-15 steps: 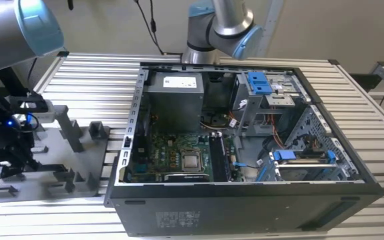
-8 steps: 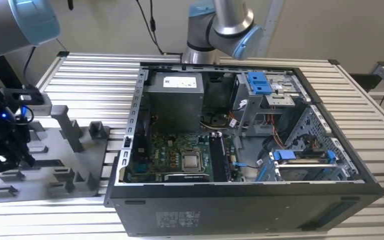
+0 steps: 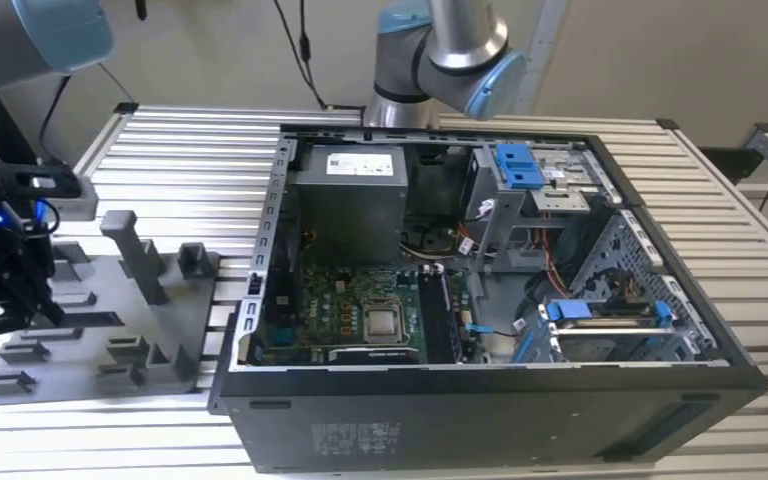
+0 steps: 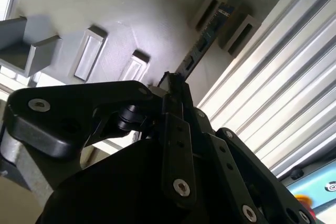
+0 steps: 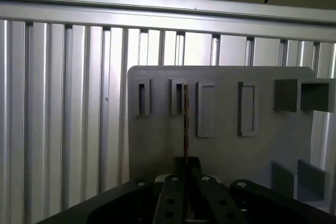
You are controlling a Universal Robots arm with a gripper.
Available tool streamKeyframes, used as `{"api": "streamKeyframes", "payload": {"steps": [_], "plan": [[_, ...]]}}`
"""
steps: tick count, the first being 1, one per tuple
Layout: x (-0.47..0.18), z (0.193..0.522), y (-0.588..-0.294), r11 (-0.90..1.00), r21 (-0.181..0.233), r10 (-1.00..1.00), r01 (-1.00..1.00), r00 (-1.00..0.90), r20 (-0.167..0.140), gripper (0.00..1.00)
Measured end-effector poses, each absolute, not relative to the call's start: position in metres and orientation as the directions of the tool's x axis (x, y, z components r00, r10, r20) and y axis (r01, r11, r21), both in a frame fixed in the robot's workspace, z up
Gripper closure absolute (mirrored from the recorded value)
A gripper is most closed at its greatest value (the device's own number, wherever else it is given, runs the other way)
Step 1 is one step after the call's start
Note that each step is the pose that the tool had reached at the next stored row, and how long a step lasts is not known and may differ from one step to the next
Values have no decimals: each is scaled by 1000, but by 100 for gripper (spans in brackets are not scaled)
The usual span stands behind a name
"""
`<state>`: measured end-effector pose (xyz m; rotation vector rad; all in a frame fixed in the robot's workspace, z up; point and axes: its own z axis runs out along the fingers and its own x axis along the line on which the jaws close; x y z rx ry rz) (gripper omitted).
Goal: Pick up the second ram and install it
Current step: 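Pick up the second ram and move it above second insertion slot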
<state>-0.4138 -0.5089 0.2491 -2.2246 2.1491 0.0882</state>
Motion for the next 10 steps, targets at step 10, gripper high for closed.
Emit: {"api": "streamKeyframes", "payload": {"steps": [10], "plan": [[-414,262,-509,-33,6,-996,-999,33,-77,86]]}}
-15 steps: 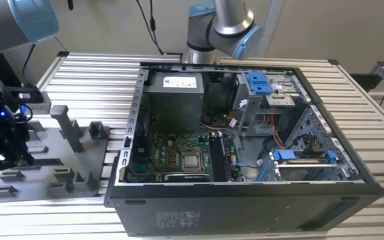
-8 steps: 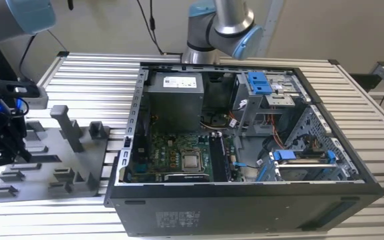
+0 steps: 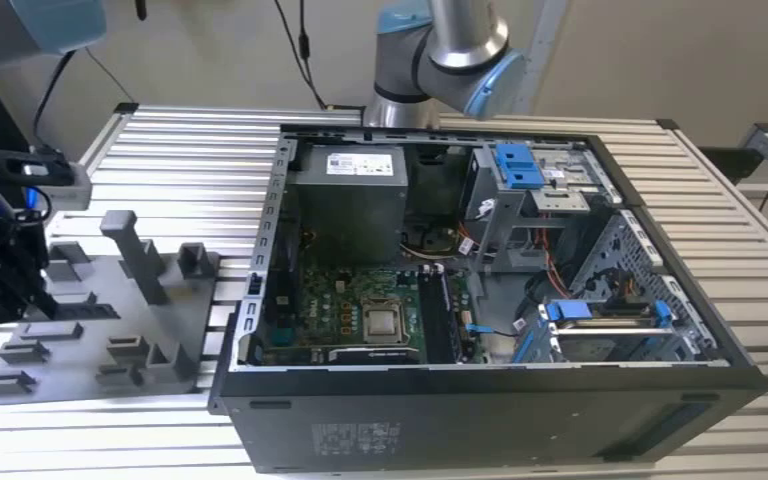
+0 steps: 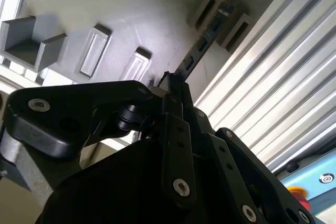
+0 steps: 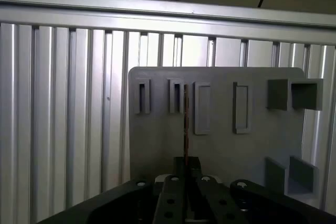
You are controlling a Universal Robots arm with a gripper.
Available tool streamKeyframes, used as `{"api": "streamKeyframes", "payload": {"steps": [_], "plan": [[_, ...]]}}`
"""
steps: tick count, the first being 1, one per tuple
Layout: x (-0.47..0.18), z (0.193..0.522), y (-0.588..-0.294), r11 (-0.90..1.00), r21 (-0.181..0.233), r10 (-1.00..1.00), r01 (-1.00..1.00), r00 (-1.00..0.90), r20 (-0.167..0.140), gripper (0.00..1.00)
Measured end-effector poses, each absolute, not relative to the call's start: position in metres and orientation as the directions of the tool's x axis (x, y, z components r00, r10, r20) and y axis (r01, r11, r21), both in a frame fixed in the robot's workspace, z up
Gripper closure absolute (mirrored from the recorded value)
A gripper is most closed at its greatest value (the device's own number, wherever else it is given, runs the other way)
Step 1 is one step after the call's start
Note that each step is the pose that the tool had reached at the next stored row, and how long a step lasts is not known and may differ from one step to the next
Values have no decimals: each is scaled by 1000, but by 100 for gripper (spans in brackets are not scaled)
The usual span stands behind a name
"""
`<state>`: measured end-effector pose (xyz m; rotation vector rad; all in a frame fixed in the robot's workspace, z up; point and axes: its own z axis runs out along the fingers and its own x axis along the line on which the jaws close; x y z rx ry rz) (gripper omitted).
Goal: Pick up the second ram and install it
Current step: 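Pick up the second ram and move it above second insertion slot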
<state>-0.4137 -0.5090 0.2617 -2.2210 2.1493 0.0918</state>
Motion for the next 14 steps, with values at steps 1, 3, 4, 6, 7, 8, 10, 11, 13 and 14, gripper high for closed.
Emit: {"api": "streamKeyframes", "payload": {"steps": [1,3,4,6,7,8,10,11,13,14], "plan": [[-414,263,-509,-33,6,-996,-999,32,-77,86],[-414,267,-509,-33,6,-996,-999,32,-77,86],[-414,270,-509,-33,6,-996,-999,32,-77,86],[-414,274,-509,-33,6,-996,-999,32,-77,86],[-414,276,-509,-33,6,-996,-999,32,-77,86],[-414,278,-509,-33,6,-996,-999,32,-77,86],[-414,283,-509,-33,6,-996,-999,32,-77,86],[-414,285,-509,-33,6,-996,-999,32,-77,86],[-414,289,-509,-33,6,-996,-999,32,-77,86],[-414,291,-509,-33,6,-996,-999,32,-77,86]]}}
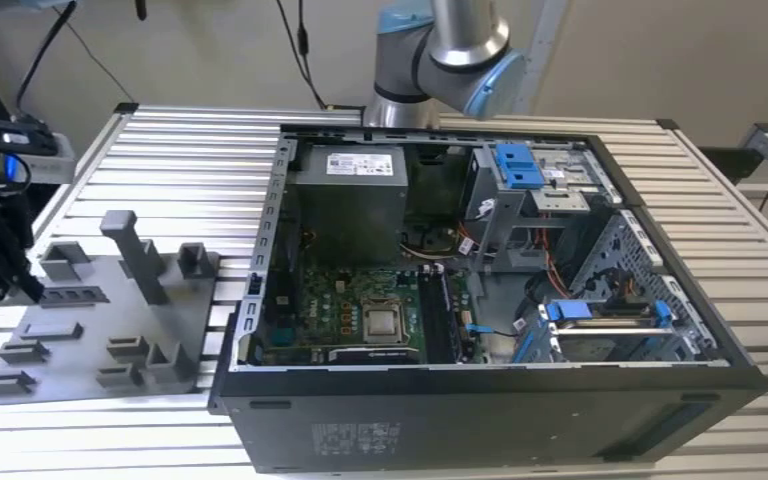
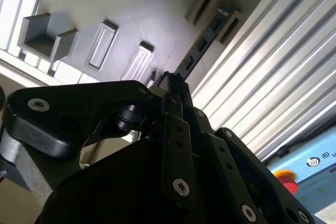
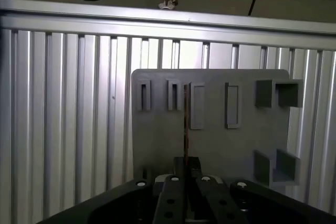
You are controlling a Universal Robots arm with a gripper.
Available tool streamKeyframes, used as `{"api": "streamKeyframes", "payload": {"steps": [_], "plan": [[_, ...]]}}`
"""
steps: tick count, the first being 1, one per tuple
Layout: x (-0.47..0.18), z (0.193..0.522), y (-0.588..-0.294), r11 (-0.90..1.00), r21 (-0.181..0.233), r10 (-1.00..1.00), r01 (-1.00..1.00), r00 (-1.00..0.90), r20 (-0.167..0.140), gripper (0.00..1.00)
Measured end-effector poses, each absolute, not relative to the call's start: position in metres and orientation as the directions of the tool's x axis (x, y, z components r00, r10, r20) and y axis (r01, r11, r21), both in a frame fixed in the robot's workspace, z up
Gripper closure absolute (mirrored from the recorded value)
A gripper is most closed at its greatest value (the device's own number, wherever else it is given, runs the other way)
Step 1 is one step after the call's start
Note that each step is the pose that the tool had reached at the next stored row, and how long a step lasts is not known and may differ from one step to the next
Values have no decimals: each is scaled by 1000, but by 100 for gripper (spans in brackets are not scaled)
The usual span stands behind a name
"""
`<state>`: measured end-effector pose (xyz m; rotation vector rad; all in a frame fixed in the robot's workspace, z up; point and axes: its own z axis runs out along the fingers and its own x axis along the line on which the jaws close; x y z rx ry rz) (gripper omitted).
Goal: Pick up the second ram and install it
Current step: 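Pick up the second ram and move it above second insertion slot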
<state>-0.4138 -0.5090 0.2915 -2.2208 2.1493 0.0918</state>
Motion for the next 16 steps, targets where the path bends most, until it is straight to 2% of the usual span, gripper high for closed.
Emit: {"api": "streamKeyframes", "payload": {"steps": [16], "plan": [[-414,331,-509,-33,6,-996,-999,32,-77,86]]}}
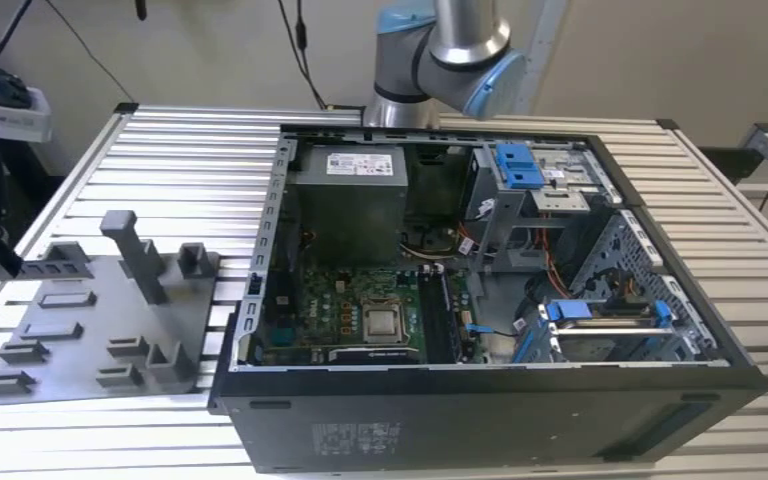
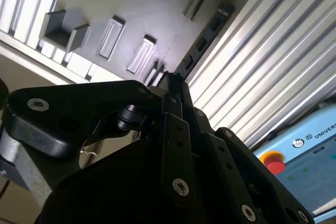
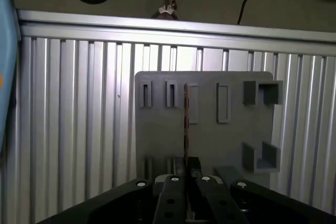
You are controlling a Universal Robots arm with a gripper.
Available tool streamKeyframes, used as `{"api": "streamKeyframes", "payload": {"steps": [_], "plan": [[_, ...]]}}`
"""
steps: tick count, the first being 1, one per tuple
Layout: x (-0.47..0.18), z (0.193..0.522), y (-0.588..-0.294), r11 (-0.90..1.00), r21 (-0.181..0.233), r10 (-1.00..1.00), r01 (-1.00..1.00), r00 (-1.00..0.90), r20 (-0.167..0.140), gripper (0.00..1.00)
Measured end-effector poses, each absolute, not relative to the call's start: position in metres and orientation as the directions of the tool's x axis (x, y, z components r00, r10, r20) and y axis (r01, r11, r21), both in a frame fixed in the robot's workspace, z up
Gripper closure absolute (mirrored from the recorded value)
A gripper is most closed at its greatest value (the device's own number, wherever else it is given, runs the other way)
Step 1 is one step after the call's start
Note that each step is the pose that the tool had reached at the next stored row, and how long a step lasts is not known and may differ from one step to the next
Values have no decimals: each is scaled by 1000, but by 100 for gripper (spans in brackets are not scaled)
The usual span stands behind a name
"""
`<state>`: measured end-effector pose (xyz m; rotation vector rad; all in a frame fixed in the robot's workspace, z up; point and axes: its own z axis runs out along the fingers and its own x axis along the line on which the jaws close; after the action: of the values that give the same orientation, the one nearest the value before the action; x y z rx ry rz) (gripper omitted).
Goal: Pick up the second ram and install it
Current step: 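Pick up the second ram and move it above second insertion slot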
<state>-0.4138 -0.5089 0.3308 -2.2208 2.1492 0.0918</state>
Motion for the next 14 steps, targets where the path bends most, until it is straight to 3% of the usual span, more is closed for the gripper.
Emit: {"api": "streamKeyframes", "payload": {"steps": [14], "plan": [[-414,362,-509,-33,6,-996,-999,32,-77,86]]}}
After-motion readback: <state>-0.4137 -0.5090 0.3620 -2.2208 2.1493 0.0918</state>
